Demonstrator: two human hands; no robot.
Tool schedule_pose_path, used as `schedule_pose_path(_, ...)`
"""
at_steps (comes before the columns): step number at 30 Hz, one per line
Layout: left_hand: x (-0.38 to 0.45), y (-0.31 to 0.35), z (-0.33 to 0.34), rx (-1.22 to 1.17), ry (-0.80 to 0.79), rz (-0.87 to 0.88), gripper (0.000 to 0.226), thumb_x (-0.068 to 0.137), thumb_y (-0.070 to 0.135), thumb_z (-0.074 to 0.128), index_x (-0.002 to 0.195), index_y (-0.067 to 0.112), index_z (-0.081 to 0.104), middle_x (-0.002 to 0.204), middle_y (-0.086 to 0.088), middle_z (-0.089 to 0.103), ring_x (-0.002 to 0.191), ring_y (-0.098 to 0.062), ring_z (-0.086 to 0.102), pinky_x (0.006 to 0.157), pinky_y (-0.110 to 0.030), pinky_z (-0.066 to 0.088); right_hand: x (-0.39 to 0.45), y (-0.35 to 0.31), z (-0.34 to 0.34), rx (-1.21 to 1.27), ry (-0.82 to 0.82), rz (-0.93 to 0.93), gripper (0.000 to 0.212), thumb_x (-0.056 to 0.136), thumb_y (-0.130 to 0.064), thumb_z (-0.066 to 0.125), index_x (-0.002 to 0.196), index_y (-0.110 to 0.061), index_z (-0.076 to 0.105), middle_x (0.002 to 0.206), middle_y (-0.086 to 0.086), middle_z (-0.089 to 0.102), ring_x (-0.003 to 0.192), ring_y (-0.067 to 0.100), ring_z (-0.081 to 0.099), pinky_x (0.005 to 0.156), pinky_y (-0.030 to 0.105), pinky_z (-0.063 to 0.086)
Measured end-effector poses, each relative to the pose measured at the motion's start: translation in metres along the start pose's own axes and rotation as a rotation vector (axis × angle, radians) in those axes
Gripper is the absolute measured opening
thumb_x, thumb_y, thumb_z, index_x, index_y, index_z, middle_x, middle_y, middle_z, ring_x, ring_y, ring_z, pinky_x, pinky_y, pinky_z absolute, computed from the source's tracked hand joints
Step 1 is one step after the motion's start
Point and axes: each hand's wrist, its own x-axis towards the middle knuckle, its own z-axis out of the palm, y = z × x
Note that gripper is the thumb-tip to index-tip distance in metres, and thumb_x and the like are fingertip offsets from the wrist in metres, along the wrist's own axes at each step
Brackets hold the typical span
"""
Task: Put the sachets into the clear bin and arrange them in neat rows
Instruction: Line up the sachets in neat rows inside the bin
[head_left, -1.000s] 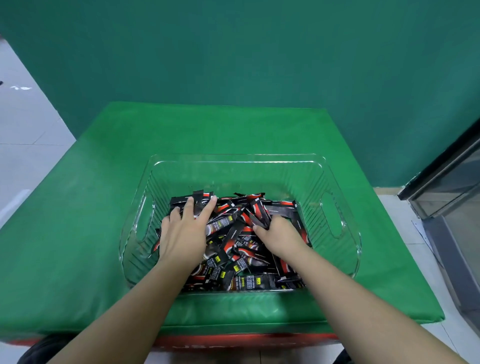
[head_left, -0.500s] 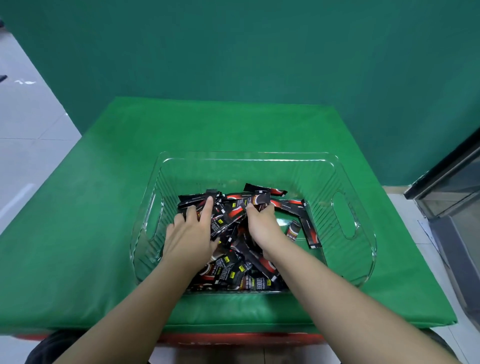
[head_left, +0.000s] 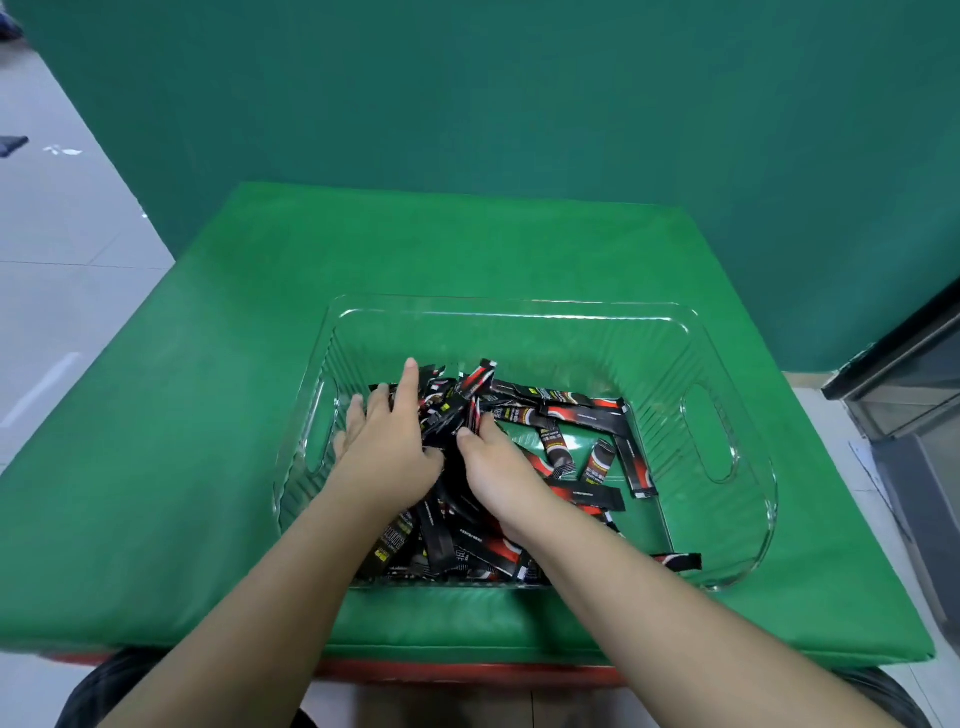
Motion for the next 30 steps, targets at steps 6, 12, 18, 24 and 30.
schedule_pose_path(6, -0.002, 0.001, 0.003, 0.142, -0.025, 0.262, 0.061, 0.099, 0.033, 0.036, 0.144, 0.058, 0.002, 0.159, 0.008, -0.016, 0.143, -0.019, -0.024, 0.108, -0.053, -0.020, -0.005, 0.005, -0.004, -0.162, -0.079, -0.073, 0.043, 0.096, -0.019, 0.035, 0.138, -0.013, 0.040, 0.126, 0.017, 0.057, 0.096, 0.022, 0.054, 0.081, 0.032, 0.047)
schedule_pose_path(12, -0.001, -0.002, 0.018, 0.211, -0.074, 0.301, 0.041, 0.100, 0.052, 0.023, 0.139, 0.061, 0.021, 0.160, 0.011, -0.009, 0.144, -0.024, -0.021, 0.111, -0.059, -0.014, -0.008, 0.018, -0.037, -0.476, -0.010, -0.113, 0.043, 0.097, -0.004, 0.032, 0.133, -0.016, 0.053, 0.130, 0.012, 0.057, 0.121, 0.027, 0.050, 0.099, 0.029, 0.037)
schedule_pose_path(18, -0.005, -0.002, 0.025, 0.285, -0.070, 0.297, 0.061, 0.085, 0.077, 0.027, 0.143, 0.057, 0.019, 0.159, 0.008, -0.017, 0.142, -0.029, -0.027, 0.107, -0.059, -0.019, 0.010, 0.023, -0.090, -0.738, 0.301, -0.277, 0.042, 0.093, -0.004, 0.041, 0.132, -0.014, 0.053, 0.136, 0.007, 0.051, 0.127, 0.024, 0.042, 0.107, 0.031, 0.032)
schedule_pose_path(24, -0.006, 0.000, 0.026, 0.288, -0.058, 0.273, 0.062, 0.086, 0.069, 0.041, 0.143, 0.056, 0.018, 0.158, 0.007, -0.018, 0.142, -0.031, -0.026, 0.108, -0.059, -0.017, 0.035, 0.035, -0.099, -1.030, 0.132, -0.162, 0.063, 0.095, -0.026, 0.052, 0.149, -0.017, 0.021, 0.152, 0.003, 0.028, 0.139, 0.027, 0.025, 0.112, 0.048, 0.026)
schedule_pose_path(30, -0.004, 0.001, 0.027, 0.246, -0.010, 0.211, 0.057, 0.094, 0.055, 0.041, 0.145, 0.053, 0.015, 0.160, 0.008, -0.012, 0.144, -0.033, -0.018, 0.113, -0.060, -0.007, 0.034, 0.026, -0.086, -1.045, 0.143, -0.190, 0.016, 0.095, -0.002, 0.040, 0.086, -0.003, 0.054, 0.082, 0.011, 0.044, 0.091, 0.029, 0.049, 0.072, 0.032, 0.040)
